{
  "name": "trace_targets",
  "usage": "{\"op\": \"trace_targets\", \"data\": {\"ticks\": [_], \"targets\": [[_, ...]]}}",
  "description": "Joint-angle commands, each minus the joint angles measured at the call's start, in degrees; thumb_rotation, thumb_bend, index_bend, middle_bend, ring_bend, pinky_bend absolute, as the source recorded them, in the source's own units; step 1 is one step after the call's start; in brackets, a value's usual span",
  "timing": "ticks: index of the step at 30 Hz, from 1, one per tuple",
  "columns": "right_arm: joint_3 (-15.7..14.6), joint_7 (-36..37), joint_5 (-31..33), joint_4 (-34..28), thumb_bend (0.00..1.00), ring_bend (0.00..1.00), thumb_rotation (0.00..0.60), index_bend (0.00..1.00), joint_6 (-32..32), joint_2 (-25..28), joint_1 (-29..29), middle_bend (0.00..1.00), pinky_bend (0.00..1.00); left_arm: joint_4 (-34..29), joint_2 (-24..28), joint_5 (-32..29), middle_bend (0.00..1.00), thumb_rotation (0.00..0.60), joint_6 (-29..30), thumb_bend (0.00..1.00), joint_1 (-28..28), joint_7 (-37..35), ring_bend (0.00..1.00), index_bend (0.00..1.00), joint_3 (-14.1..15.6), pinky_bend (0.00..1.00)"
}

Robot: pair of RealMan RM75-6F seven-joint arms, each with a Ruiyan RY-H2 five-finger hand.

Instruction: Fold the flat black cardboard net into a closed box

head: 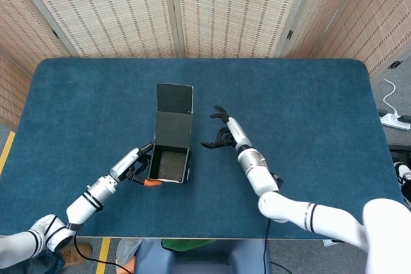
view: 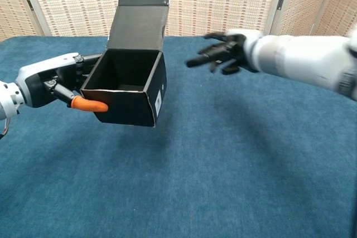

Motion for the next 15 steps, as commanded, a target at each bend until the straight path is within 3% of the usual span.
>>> {"op": "trace_targets", "data": {"ticks": [1, 5, 8, 12, 15], "targets": [[4.40, -1.87, 3.65, 4.15, 0.05, 0.67, 0.600, 0.00, 0.36, -4.80, 5.67, 0.18, 1.00, -2.43, 1.36, 0.45, 0.57, 0.600, -0.42, 0.22, -0.23, 2.66, 0.69, 0.56, 0.19, 0.90], [8.43, -0.68, 5.42, 3.98, 0.02, 0.68, 0.600, 0.01, 0.86, -6.42, 8.37, 0.21, 1.00, -4.18, 1.85, -0.25, 0.57, 0.600, -1.99, 0.22, -0.59, 5.96, 0.69, 0.56, 0.01, 0.90], [10.36, 0.57, 6.01, 0.51, 0.00, 0.69, 0.600, 0.02, -0.52, -5.05, 8.30, 0.22, 1.00, -5.26, 2.44, -1.30, 0.57, 0.600, -3.64, 0.22, -0.76, 7.77, 0.69, 0.56, -0.12, 0.90], [9.58, 0.37, 4.95, -6.90, 0.00, 0.71, 0.600, 0.03, -2.41, -1.15, 6.60, 0.24, 1.00, -6.29, 3.01, -3.68, 0.57, 0.600, -6.02, 0.22, -0.54, 9.84, 0.69, 0.56, -0.52, 0.90], [6.84, -1.34, 4.05, -11.76, 0.00, 0.72, 0.600, 0.04, -3.81, 1.91, 5.79, 0.26, 1.00, -6.44, 3.05, -5.39, 0.57, 0.600, -7.81, 0.22, -0.37, 11.72, 0.69, 0.56, -0.81, 0.90]]}}
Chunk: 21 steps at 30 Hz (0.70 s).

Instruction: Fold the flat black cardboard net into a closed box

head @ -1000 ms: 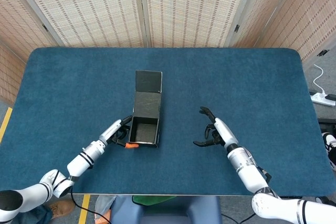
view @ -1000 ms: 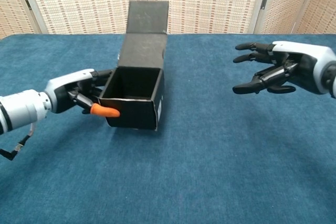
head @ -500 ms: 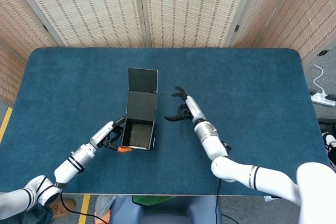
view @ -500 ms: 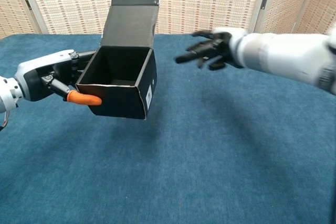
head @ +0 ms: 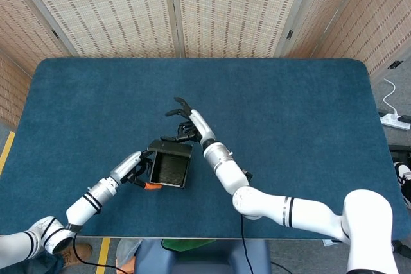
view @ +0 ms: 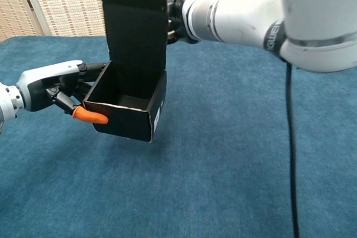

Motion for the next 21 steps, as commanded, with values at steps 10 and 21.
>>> {"op": "trace_targets", "data": {"ticks": [10, 21], "targets": [[-16.57, -15.13, -1.29, -10.35, 0.00, 0.73, 0.600, 0.06, 2.07, 5.64, 4.52, 0.26, 1.00, -0.63, -1.48, -7.21, 0.56, 0.600, -5.65, 0.22, 1.05, 8.39, 0.69, 0.54, -2.28, 0.90], [-21.54, -24.24, -10.92, -4.58, 0.00, 0.75, 0.600, 0.07, 14.71, -2.49, 5.66, 0.27, 1.00, -1.00, -3.76, -15.45, 0.40, 0.600, -11.66, 0.22, 1.52, 18.97, 0.78, 0.31, -4.84, 0.93]]}}
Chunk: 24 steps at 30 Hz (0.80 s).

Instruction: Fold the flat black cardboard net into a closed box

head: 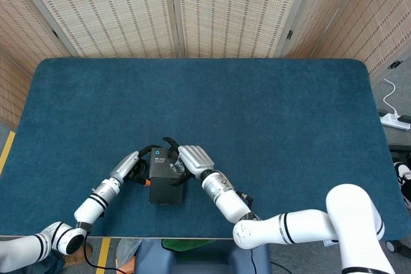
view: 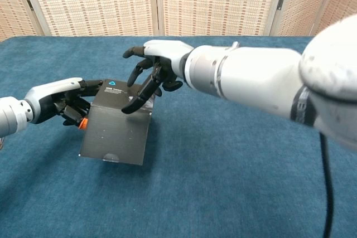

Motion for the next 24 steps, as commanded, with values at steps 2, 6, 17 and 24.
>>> {"op": "trace_targets", "data": {"ticks": [2, 6, 17, 24], "targets": [[-1.15, -2.45, -4.28, 2.46, 0.00, 0.75, 0.600, 0.08, 2.99, -2.82, -0.01, 0.27, 1.00, -1.48, 1.13, -2.73, 0.32, 0.600, -4.29, 0.21, -0.67, 4.89, 0.78, 0.18, -0.52, 0.93], [-1.32, -4.20, -6.07, 3.27, 0.00, 0.75, 0.600, 0.08, 4.42, -4.32, -0.41, 0.28, 1.00, -2.26, 2.30, -4.11, 0.22, 0.600, -4.91, 0.20, -0.66, 9.60, 0.77, 0.01, -0.81, 0.93], [-0.17, -8.56, -7.65, 4.53, 0.00, 0.76, 0.600, 0.10, 7.70, -9.18, -1.29, 0.29, 1.00, -10.77, 7.45, -10.56, 0.06, 0.600, 1.51, 0.16, 0.97, 39.10, 0.72, 0.00, 0.49, 0.91], [0.02, -12.75, -10.09, 7.21, 0.00, 0.76, 0.600, 0.12, 12.26, -14.57, -1.44, 0.30, 1.00, -16.95, 9.87, -16.59, 0.04, 0.600, 5.57, 0.16, 1.75, 52.33, 0.72, 0.00, 0.91, 0.90]]}}
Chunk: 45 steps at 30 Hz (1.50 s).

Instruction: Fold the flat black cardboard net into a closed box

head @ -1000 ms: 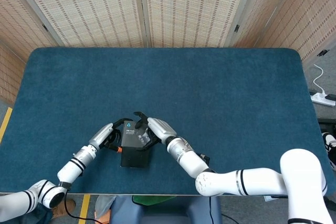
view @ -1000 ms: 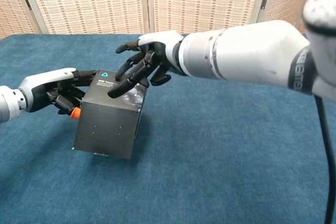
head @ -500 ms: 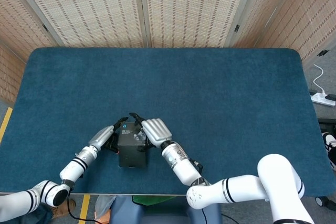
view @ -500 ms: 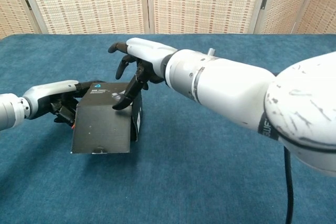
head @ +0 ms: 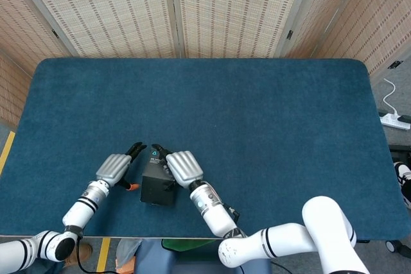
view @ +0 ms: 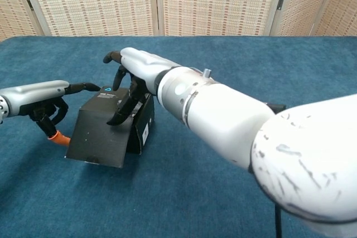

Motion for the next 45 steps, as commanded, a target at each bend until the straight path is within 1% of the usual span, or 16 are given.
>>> {"op": "trace_targets", "data": {"ticks": [1, 3, 8, 15, 18, 21, 26, 30, 32, 38, 39, 40, 42, 43, 44, 45], "targets": [[-0.39, -2.48, -1.89, 2.33, 0.00, 0.76, 0.600, 0.12, 2.60, -2.80, -0.25, 0.31, 1.00, -4.68, 2.27, -4.33, 0.04, 0.600, 3.62, 0.16, 0.94, 7.10, 0.72, 0.00, 0.33, 0.89], [-1.26, -4.00, -3.36, 4.32, 0.00, 0.76, 0.600, 0.13, 3.91, -4.37, -0.58, 0.31, 1.00, -6.29, 3.41, -5.30, 0.04, 0.600, 4.16, 0.16, 1.29, 8.40, 0.71, 0.00, 0.31, 0.89], [-2.71, -6.12, -6.92, 9.85, 0.00, 0.76, 0.600, 0.15, 4.86, -7.88, -1.43, 0.33, 1.00, -8.96, 6.75, -6.00, 0.02, 0.600, 3.60, 0.16, 1.69, 8.49, 0.70, 0.00, -0.05, 0.89], [-4.51, -7.15, -11.43, 14.60, 0.00, 0.77, 0.600, 0.18, 4.10, -9.39, -3.54, 0.34, 1.00, -11.03, 10.38, -5.31, 0.02, 0.600, 1.48, 0.16, 2.09, 5.61, 0.70, 0.00, -0.66, 0.88], [-5.66, -6.59, -14.12, 16.65, 0.00, 0.77, 0.600, 0.22, 3.69, -10.00, -4.60, 0.36, 1.00, -11.22, 11.26, -4.69, 0.01, 0.600, 0.23, 0.16, 2.14, 3.91, 0.70, 0.00, -0.91, 0.88], [-6.97, -6.34, -17.31, 20.15, 0.01, 0.78, 0.600, 0.28, 3.60, -11.23, -5.38, 0.39, 1.00, -11.23, 12.09, -4.04, 0.01, 0.600, -1.13, 0.17, 2.11, 2.06, 0.69, 0.00, -1.21, 0.88], [-8.33, -4.77, -22.91, 27.15, 0.10, 0.79, 0.600, 0.38, 3.59, -13.87, -6.44, 0.46, 1.00, -11.38, 13.05, -2.84, 0.00, 0.600, -2.15, 0.16, 2.23, 0.25, 0.69, 0.00, -1.45, 0.88], [-7.99, -3.90, -25.57, 30.10, 0.21, 0.81, 0.600, 0.43, 2.98, -14.77, -7.10, 0.54, 1.00, -11.21, 13.34, -1.86, 0.00, 0.600, -2.49, 0.16, 2.52, -1.16, 0.69, 0.00, -1.57, 0.88], [-7.74, -3.52, -26.74, 30.71, 0.25, 0.81, 0.600, 0.44, 2.55, -14.80, -7.48, 0.56, 1.00, -11.04, 13.36, -1.44, 0.00, 0.600, -2.59, 0.16, 2.65, -1.67, 0.69, 0.00, -1.58, 0.88], [-7.02, -3.34, -28.54, 30.76, 0.27, 0.81, 0.600, 0.44, 1.75, -14.54, -8.36, 0.56, 1.00, -10.85, 13.36, -0.89, 0.00, 0.600, -2.58, 0.16, 2.81, -2.12, 0.69, 0.00, -1.67, 0.88], [-6.97, -3.34, -28.65, 30.73, 0.27, 0.81, 0.600, 0.44, 1.73, -14.53, -8.43, 0.56, 1.00, -10.84, 13.36, -0.86, 0.00, 0.600, -2.54, 0.16, 2.83, -2.13, 0.69, 0.00, -1.68, 0.88], [-6.82, -3.30, -29.03, 30.63, 0.27, 0.81, 0.600, 0.44, 1.72, -14.46, -8.62, 0.52, 1.00, -10.84, 13.37, -0.78, 0.00, 0.600, -2.41, 0.16, 2.88, -2.13, 0.69, 0.00, -1.71, 0.88], [-6.44, -2.19, -30.75, 30.04, 0.27, 0.80, 0.600, 0.38, 2.52, -14.06, -9.00, 0.39, 1.00, -10.91, 13.44, -0.61, 0.00, 0.600, -1.89, 0.16, 3.10, -2.24, 0.67, 0.00, -1.89, 0.88], [-6.44, 2.05, -33.99, 28.42, 0.28, 0.79, 0.600, 0.31, 4.89, -12.86, -9.24, 0.31, 1.00, -10.91, 13.47, -0.40, 0.00, 0.600, -0.60, 0.16, 3.62, -2.29, 0.64, 0.00, -2.08, 0.87], [-7.00, 5.33, -36.89, 27.71, 0.28, 0.77, 0.600, 0.23, 6.80, -11.60, -9.75, 0.24, 1.00, -10.82, 13.25, 0.04, 0.00, 0.600, 1.05, 0.16, 4.23, -2.07, 0.62, 0.00, -2.21, 0.87], [-7.26, 7.03, -38.72, 27.29, 0.28, 0.76, 0.600, 0.18, 8.07, -10.70, -10.04, 0.22, 1.00, -10.67, 12.97, 0.45, 0.00, 0.600, 2.44, 0.16, 4.72, -1.71, 0.57, 0.00, -2.26, 0.86]]}}
